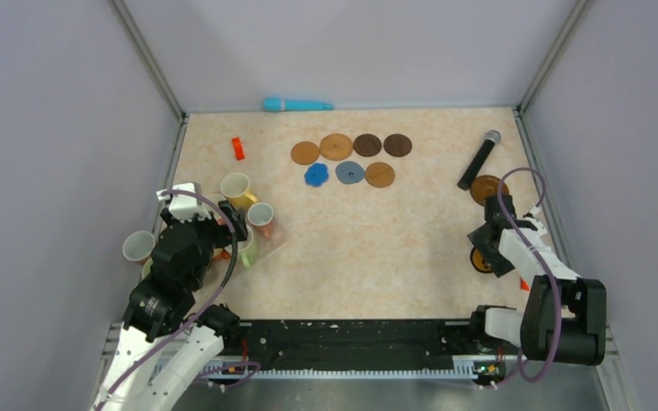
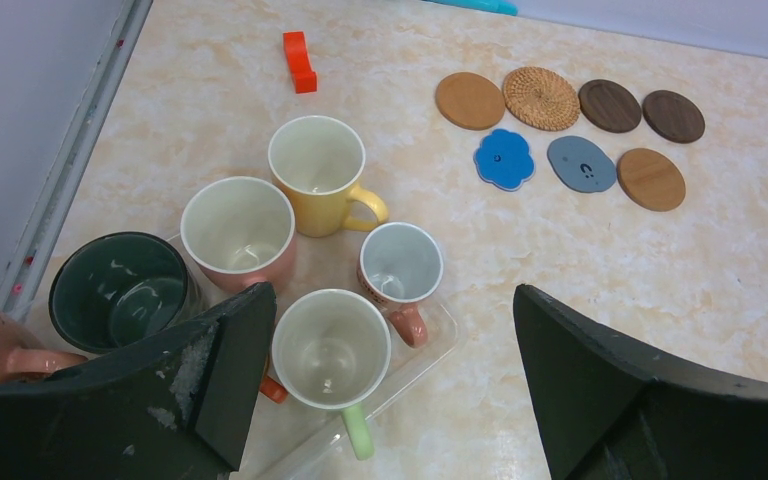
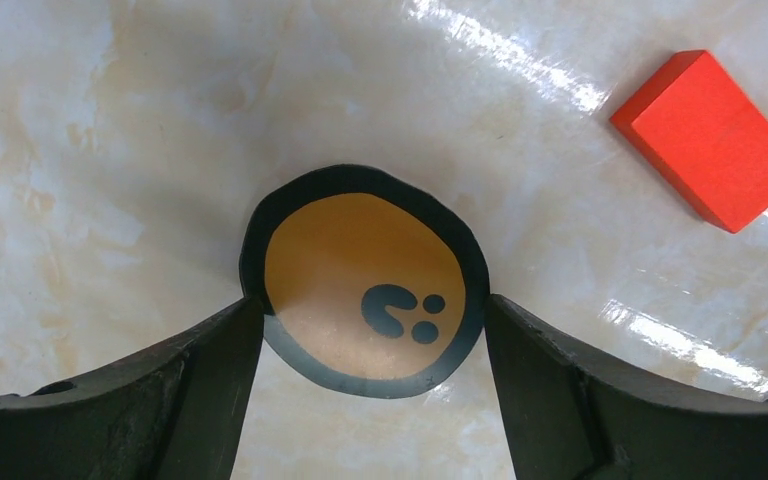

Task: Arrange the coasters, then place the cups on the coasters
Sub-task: Move the coaster to the center of the board.

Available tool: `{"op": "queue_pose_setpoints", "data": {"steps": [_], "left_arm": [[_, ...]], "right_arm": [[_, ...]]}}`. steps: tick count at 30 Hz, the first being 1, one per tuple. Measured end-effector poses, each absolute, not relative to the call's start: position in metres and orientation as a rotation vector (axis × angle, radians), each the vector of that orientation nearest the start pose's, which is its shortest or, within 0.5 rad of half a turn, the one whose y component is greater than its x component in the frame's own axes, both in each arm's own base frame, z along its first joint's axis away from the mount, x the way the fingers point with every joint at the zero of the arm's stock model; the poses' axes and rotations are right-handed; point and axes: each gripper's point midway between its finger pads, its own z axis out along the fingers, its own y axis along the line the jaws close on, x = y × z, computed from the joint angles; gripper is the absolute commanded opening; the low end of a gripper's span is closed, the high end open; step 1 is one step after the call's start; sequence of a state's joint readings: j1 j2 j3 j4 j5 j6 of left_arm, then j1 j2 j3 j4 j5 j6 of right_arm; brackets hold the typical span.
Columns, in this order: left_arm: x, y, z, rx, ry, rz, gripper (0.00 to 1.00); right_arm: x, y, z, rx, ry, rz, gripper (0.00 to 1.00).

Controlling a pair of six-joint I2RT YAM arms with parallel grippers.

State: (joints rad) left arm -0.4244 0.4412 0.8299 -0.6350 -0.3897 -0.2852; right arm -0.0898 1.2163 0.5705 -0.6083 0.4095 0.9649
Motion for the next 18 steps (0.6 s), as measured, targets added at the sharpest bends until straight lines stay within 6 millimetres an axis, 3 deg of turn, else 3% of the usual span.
{"op": "queue_pose_setpoints", "data": {"steps": [8, 18], "left_arm": [[0.214, -0.035, 0.277, -0.150, 1.795, -0.152, 0.94], [0.214, -0.035, 0.277, -0.150, 1.794, -0.152, 0.94]], "right_arm": [[0.220, -0.039, 0.018, 1.369, 2.316, -0.157, 0.76], [0.258, 0.008, 0.024, 1.227, 2.341, 0.137, 0.74]]}}
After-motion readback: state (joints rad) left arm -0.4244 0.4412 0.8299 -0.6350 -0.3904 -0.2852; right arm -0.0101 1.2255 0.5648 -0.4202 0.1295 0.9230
